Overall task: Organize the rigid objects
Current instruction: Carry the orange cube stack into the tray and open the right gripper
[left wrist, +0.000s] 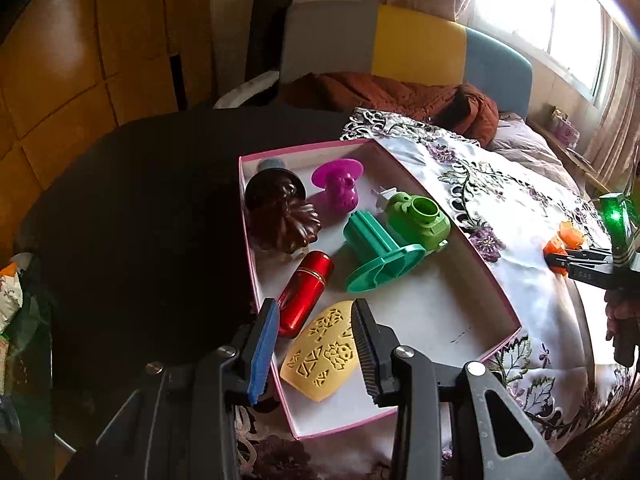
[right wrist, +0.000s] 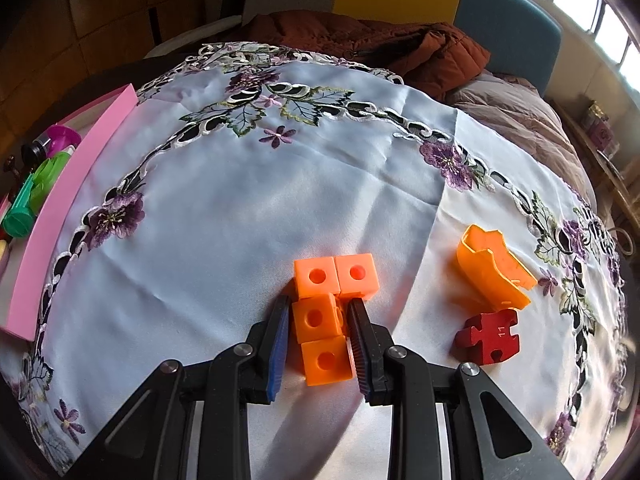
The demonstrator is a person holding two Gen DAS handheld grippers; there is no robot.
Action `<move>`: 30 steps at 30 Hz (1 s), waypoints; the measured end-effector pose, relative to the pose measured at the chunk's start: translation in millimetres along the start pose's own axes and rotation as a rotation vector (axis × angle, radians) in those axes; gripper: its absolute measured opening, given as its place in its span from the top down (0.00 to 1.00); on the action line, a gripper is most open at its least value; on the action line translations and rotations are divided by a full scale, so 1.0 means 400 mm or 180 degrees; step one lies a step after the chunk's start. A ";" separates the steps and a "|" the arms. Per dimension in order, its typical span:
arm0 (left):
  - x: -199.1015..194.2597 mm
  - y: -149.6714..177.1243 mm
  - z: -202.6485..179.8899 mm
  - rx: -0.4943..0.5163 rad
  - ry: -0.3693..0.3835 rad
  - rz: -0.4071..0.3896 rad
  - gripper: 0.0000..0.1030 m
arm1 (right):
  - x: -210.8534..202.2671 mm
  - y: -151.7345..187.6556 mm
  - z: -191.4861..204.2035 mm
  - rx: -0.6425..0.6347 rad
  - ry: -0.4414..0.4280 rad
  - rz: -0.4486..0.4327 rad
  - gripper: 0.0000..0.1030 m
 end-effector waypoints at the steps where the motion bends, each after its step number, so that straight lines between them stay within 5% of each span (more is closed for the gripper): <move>1: -0.003 -0.001 0.000 -0.0006 0.0010 -0.0011 0.64 | 0.000 0.001 -0.001 0.0001 0.0002 -0.0003 0.72; 23: -0.025 0.001 0.064 -0.0222 0.0056 -0.0123 0.64 | -0.021 -0.003 0.016 0.0287 0.0235 0.0189 0.73; 30: -0.024 0.006 0.086 -0.0321 0.0032 -0.0110 0.64 | -0.102 -0.038 0.046 0.0400 0.0191 -0.0116 0.73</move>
Point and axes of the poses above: each gripper's, at about its wrist camera, not at the fingertips, and x roughly the way its jaws point, z to its left, y to its underside, the point moved 7 cm from there along x, roughly the way its jaws point, and after that the axes turned 4 degrees about -x, right-handed, at the moved point
